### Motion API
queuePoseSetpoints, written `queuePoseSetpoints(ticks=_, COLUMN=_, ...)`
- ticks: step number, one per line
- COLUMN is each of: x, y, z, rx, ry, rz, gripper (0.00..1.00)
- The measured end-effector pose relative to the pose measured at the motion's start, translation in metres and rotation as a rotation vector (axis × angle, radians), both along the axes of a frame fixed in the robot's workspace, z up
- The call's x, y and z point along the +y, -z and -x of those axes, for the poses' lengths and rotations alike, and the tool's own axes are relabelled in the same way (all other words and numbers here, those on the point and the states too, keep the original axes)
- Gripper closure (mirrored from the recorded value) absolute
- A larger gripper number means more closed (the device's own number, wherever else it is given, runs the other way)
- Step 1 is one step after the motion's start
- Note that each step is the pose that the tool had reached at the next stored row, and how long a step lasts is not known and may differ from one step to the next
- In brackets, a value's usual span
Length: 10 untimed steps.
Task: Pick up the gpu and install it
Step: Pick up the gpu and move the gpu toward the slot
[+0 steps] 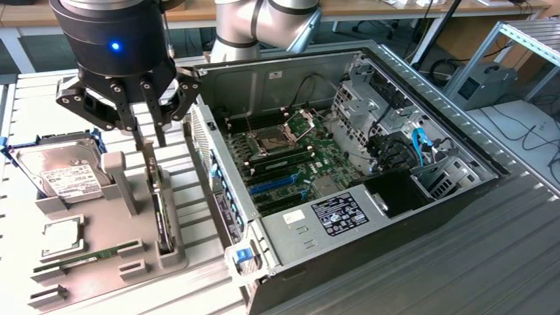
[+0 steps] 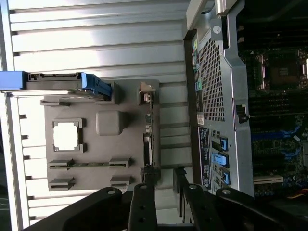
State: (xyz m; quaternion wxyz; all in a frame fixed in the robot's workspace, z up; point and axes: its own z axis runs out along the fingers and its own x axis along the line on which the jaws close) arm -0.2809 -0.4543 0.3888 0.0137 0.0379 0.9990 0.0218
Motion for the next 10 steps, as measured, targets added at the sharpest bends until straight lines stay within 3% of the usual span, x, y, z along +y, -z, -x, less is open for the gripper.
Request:
queuePoseSetpoints(ticks=5, x=0.0000, y=0.0000, z=0.0000, rx=0.0000, ry=0.000, rz=0.0000, gripper=0.52)
queuePoseSetpoints(ticks=10, x=0.0000, y=0.0001, z=0.0000, rx=0.0001, ry=0.000, rz=0.0001, gripper=0.52)
